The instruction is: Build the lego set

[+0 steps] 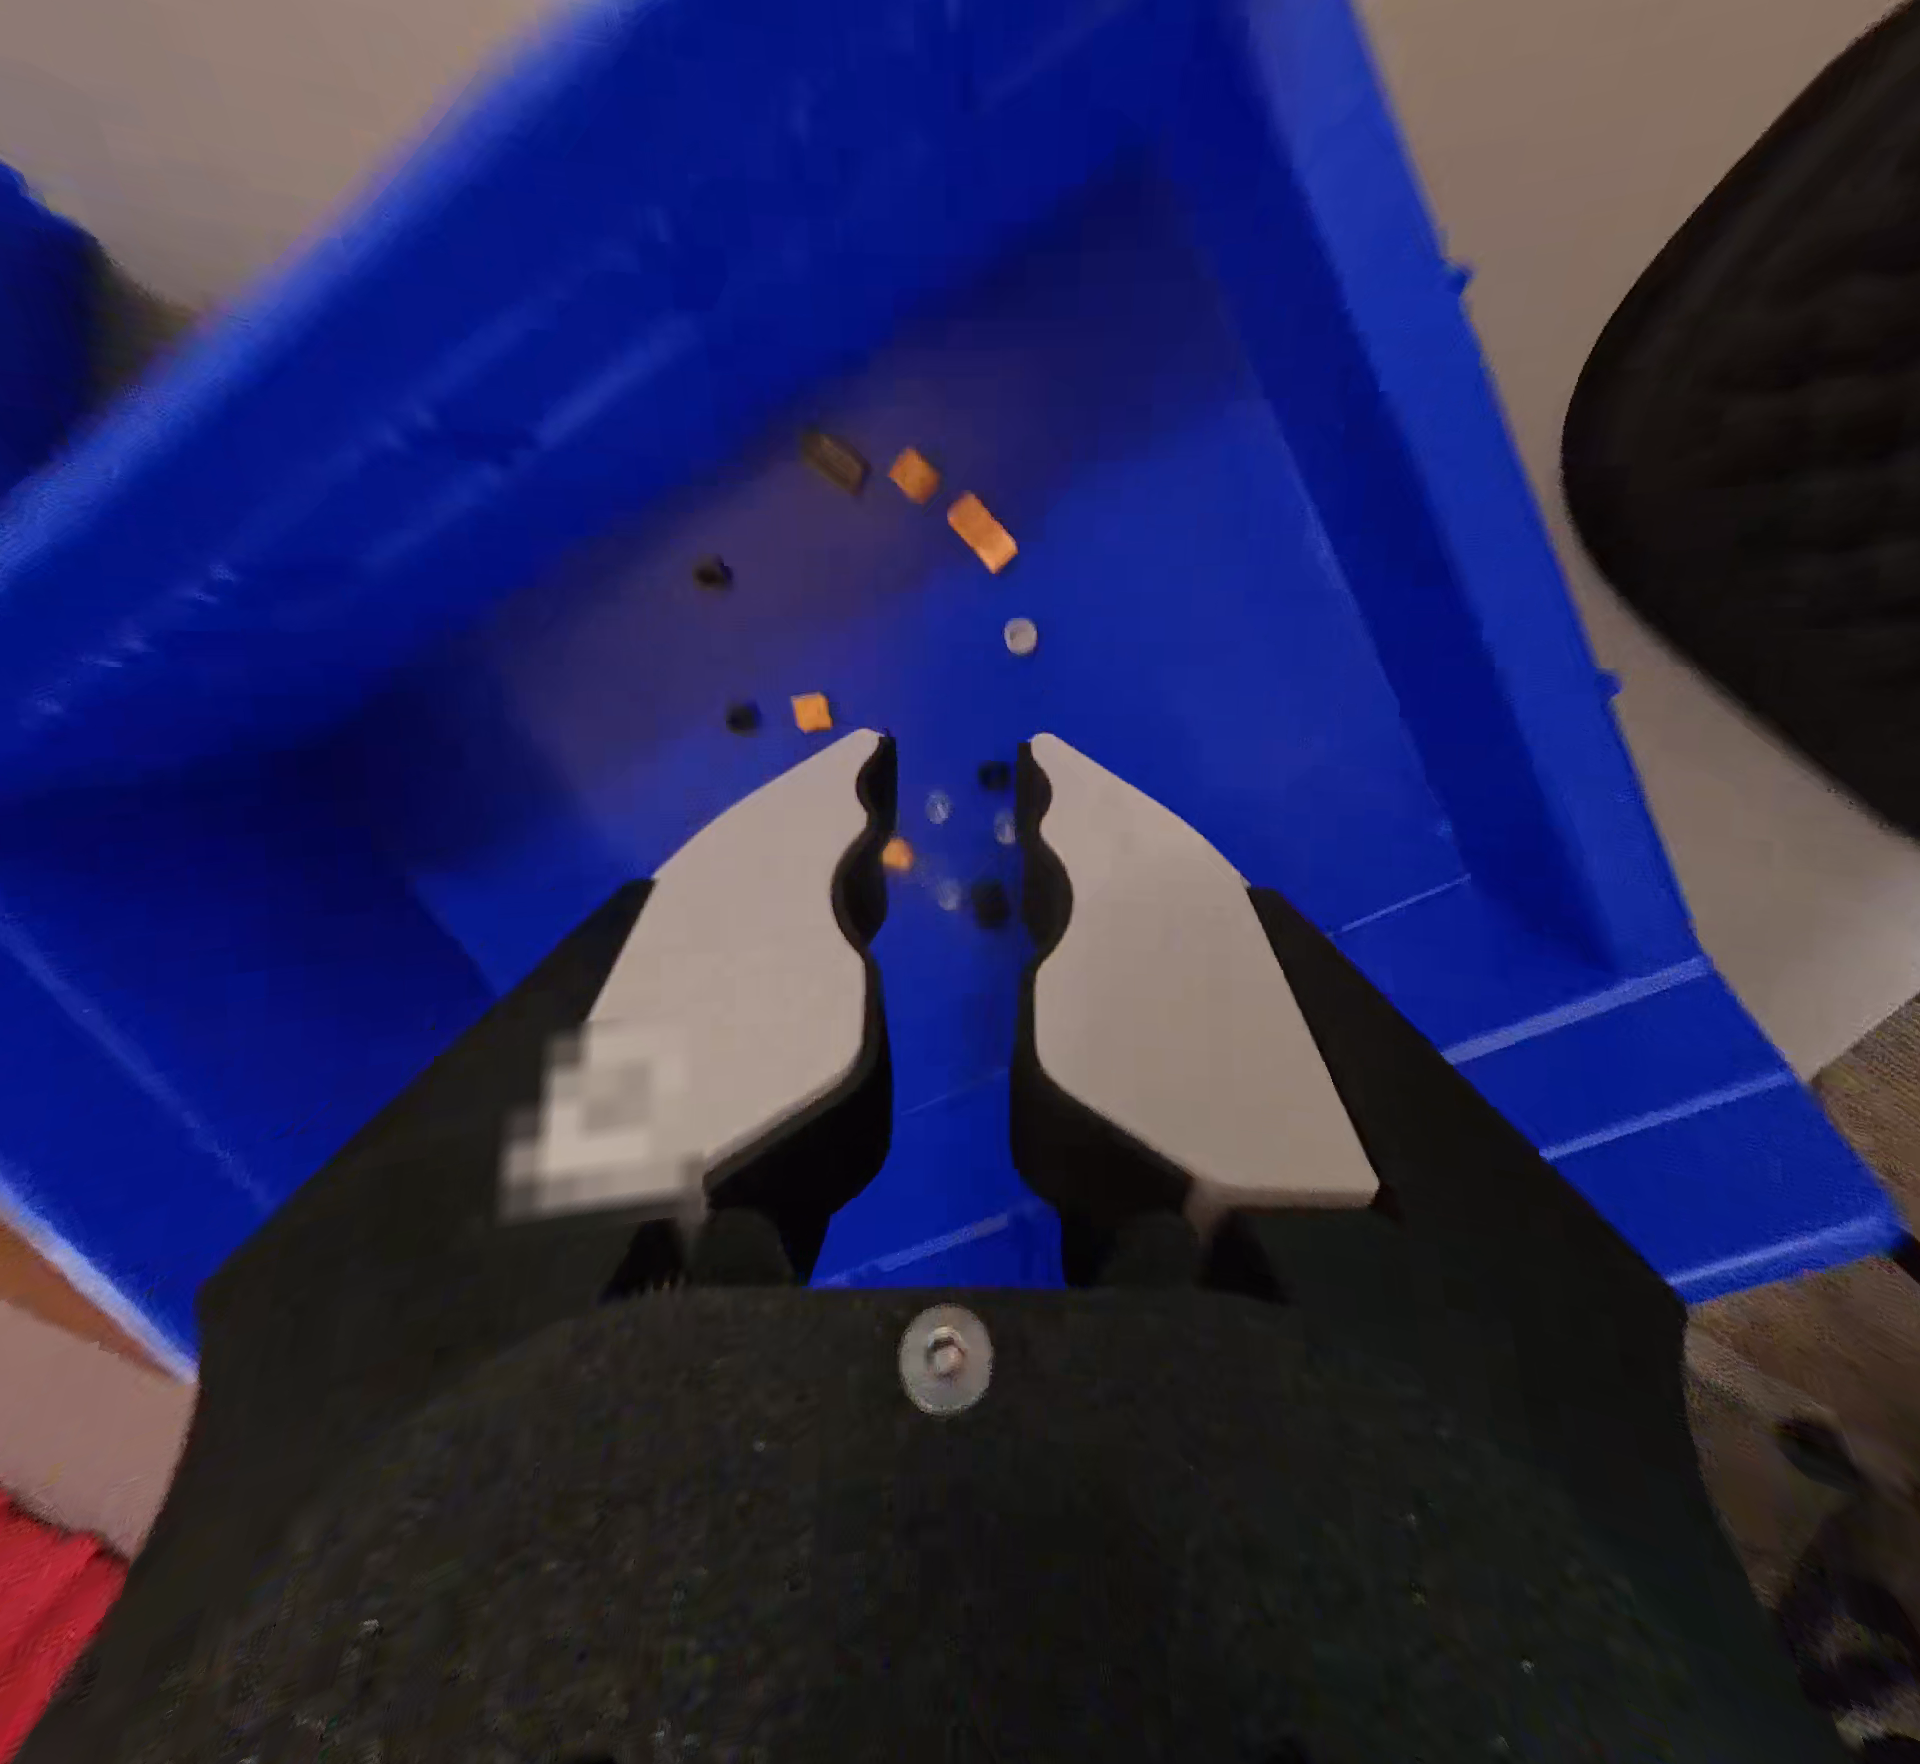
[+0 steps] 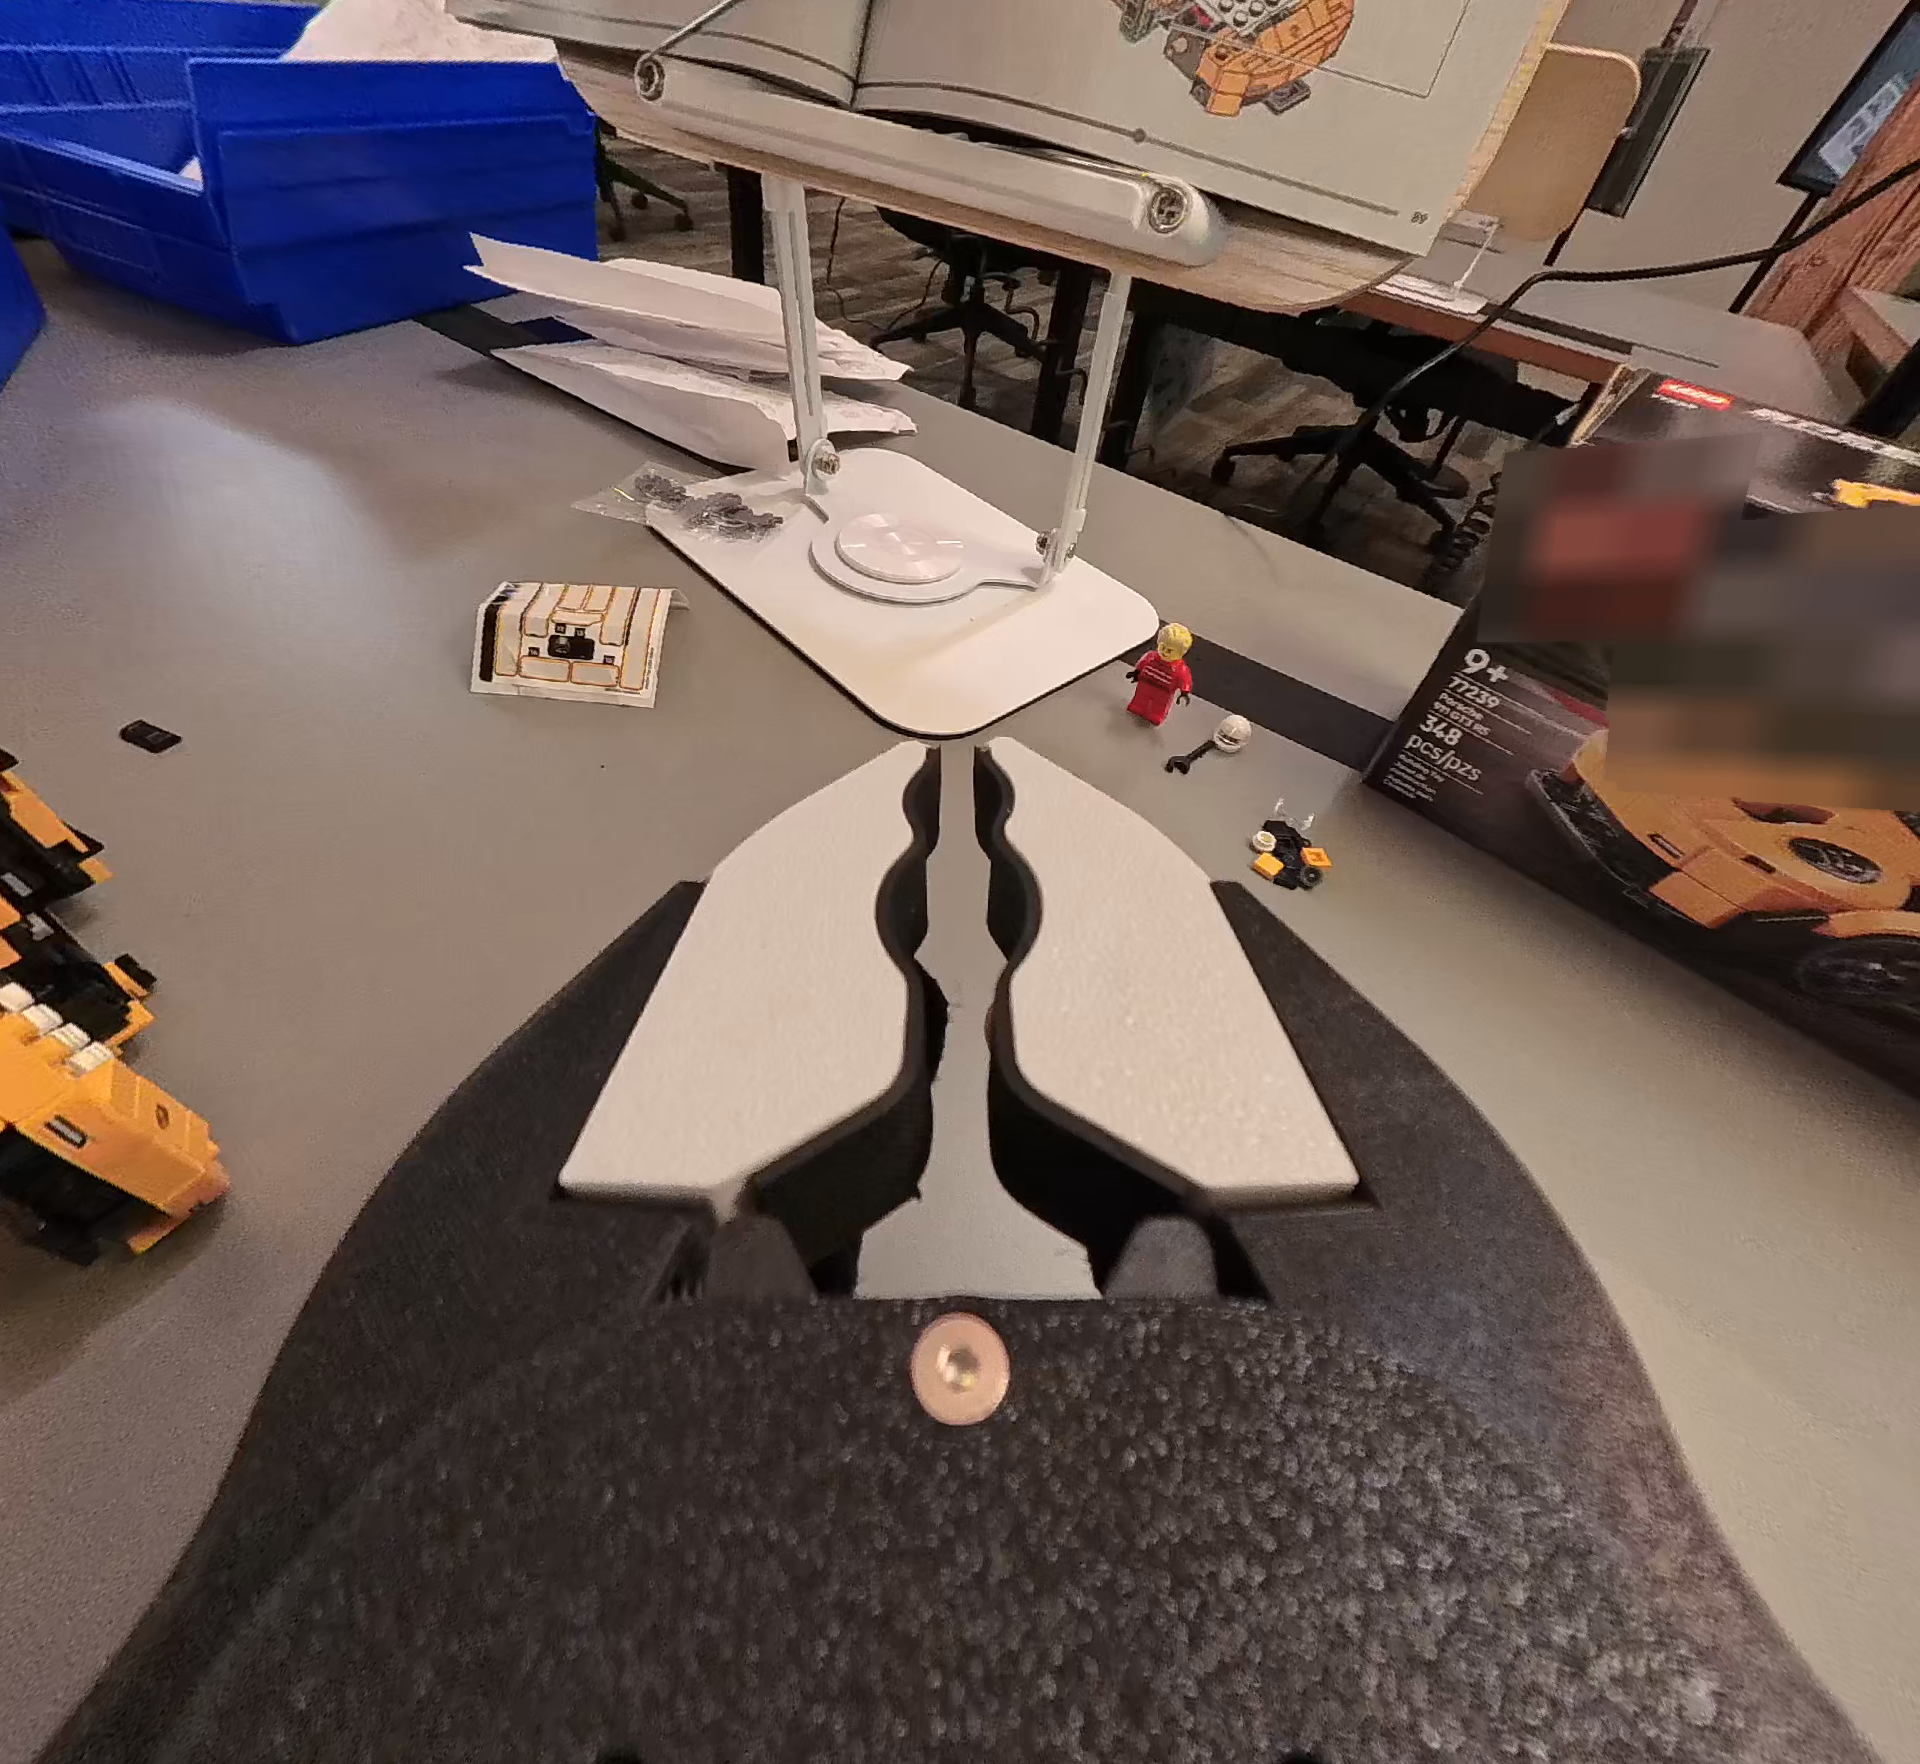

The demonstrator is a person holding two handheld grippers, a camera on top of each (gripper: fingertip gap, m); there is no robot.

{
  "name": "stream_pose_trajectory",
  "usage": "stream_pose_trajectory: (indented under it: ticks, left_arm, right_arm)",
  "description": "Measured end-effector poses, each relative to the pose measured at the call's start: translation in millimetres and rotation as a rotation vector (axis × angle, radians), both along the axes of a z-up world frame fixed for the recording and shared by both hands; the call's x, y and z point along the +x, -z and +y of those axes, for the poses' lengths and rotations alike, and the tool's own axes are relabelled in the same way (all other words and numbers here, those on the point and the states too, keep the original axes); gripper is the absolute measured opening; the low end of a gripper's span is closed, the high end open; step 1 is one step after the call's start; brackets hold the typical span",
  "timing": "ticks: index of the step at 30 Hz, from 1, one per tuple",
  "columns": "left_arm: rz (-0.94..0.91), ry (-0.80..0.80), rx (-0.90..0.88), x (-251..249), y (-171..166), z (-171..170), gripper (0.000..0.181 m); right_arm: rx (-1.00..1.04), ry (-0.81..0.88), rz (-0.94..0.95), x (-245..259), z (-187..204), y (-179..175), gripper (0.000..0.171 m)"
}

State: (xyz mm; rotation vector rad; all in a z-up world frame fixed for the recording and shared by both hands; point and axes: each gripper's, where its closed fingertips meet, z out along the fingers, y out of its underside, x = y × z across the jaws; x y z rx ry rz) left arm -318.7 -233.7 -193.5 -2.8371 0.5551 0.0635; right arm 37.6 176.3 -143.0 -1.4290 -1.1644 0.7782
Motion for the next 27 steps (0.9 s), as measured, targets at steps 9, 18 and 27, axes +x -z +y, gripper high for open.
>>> stream_pose_trajectory:
  ticks: [9, 18, 27]
  left_arm:
    - [0.004, 0.053, -0.201, -2.1, 50.1, -24.8, 0.018]
    - [0.013, 0.055, -0.189, -1.0, 49.6, -17.4, 0.009]
    - [-0.809, 0.161, 0.733, 194.1, -126.3, 105.1, 0.007]
  right_arm:
    - [0.023, 0.004, -0.038, -2.9, -1.2, 7.8, 0.006]
    - [0.025, 0.000, -0.034, -2.6, -2.6, 6.7, 0.006]
    - [0.186, -0.542, 0.122, -41.5, -145.2, -53.3, 0.008]
